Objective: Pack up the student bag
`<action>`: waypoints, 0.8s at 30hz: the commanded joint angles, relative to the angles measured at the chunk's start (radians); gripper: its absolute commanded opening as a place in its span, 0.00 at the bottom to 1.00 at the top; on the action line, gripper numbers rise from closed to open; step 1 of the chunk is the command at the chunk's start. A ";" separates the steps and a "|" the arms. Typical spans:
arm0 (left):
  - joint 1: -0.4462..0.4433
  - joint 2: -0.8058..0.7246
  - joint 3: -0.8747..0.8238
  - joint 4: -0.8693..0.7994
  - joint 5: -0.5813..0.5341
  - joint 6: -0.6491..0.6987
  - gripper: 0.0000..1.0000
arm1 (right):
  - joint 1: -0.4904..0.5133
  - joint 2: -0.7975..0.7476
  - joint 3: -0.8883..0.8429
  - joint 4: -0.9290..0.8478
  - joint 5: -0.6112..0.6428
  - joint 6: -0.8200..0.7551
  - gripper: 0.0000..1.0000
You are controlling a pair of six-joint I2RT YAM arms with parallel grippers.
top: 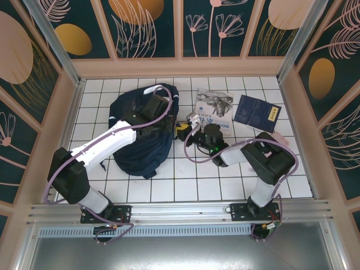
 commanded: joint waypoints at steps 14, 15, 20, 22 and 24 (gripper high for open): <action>0.014 -0.019 0.002 0.163 0.025 0.035 0.00 | -0.082 -0.181 -0.059 -0.161 -0.115 0.024 0.42; 0.015 -0.020 0.002 0.162 0.028 0.041 0.00 | -0.080 -0.181 -0.042 -0.191 -0.132 0.008 0.43; 0.014 -0.027 0.001 0.153 0.031 0.049 0.00 | -0.078 -0.149 0.000 -0.238 -0.117 -0.127 0.38; 0.014 -0.027 0.002 0.153 0.035 0.050 0.00 | -0.078 -0.127 0.005 -0.207 -0.117 -0.181 0.36; 0.015 -0.025 0.003 0.153 0.040 0.049 0.00 | -0.079 -0.101 0.030 -0.203 -0.117 -0.221 0.35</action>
